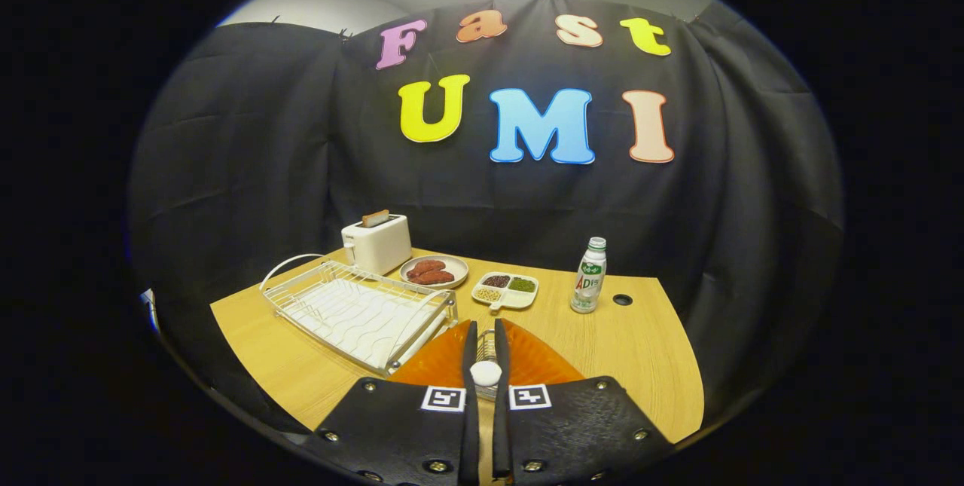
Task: Take the plate from the dish rack, then take the spoon from the basket and place it into the plate.
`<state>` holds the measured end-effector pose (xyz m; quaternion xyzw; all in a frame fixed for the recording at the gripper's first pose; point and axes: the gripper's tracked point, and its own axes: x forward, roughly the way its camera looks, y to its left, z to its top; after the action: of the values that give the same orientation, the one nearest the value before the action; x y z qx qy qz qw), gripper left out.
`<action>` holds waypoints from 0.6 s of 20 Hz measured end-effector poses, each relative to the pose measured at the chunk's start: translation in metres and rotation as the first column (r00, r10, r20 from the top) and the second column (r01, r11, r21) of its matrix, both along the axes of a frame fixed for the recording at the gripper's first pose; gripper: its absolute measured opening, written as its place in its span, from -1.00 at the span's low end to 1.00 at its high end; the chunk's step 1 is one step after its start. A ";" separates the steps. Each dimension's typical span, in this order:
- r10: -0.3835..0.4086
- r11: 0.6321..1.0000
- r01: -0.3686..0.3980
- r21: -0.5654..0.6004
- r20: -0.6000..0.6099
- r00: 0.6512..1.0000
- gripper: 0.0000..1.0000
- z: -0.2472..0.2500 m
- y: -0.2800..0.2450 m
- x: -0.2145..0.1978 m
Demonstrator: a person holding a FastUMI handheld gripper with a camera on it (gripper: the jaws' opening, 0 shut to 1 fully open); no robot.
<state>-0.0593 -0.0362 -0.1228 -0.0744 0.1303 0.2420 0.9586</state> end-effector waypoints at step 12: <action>0.153 0.988 -0.153 0.007 -0.093 0.984 -0.86 -0.046 0.038 -0.047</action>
<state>-0.1065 0.0015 -0.1689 -0.0730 0.1688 0.3180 0.9301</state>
